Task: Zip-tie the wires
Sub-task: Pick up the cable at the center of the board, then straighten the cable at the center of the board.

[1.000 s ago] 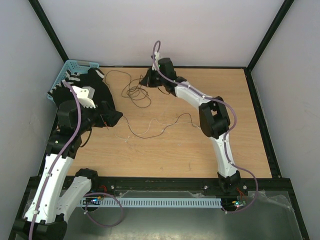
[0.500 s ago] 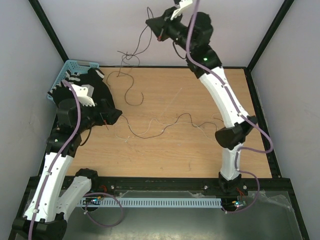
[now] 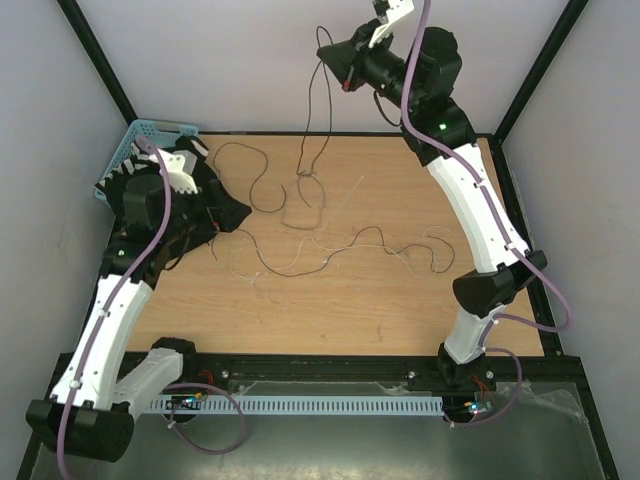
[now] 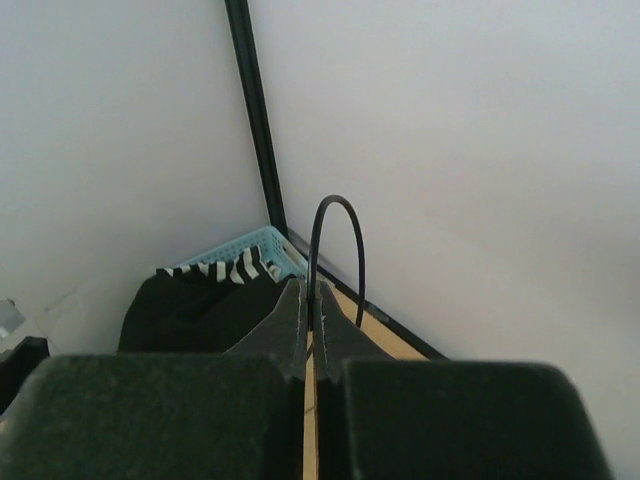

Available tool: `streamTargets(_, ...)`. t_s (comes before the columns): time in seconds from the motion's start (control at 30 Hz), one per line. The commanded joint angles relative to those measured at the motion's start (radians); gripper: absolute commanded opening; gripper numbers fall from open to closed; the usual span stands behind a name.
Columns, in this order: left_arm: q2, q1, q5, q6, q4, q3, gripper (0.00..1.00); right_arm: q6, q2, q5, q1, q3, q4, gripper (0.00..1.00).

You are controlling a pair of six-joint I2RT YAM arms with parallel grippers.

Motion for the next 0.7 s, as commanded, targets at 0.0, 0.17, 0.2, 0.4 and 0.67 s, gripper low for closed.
streamTargets(0.0,0.06,0.001,0.113,-0.041,0.131,-0.013,0.99,0.003,-0.033,-0.039,-0.011,-0.014,-0.01,0.0)
streamTargets(0.17,0.115,-0.037,0.156,-0.09,0.28,-0.09,0.99,-0.004,-0.052,-0.041,-0.01,-0.023,-0.013,0.0)
streamTargets(0.2,0.129,-0.05,0.148,-0.087,0.287,-0.09,0.99,-0.008,-0.054,-0.04,-0.011,-0.022,-0.015,0.0)
streamTargets(0.4,0.213,-0.077,0.122,-0.083,0.291,-0.061,0.99,-0.03,-0.074,-0.019,-0.01,-0.039,-0.033,0.0)
streamTargets(0.67,0.171,-0.076,0.12,-0.11,0.291,-0.031,0.99,-0.07,-0.182,0.049,-0.01,-0.151,-0.061,0.0)
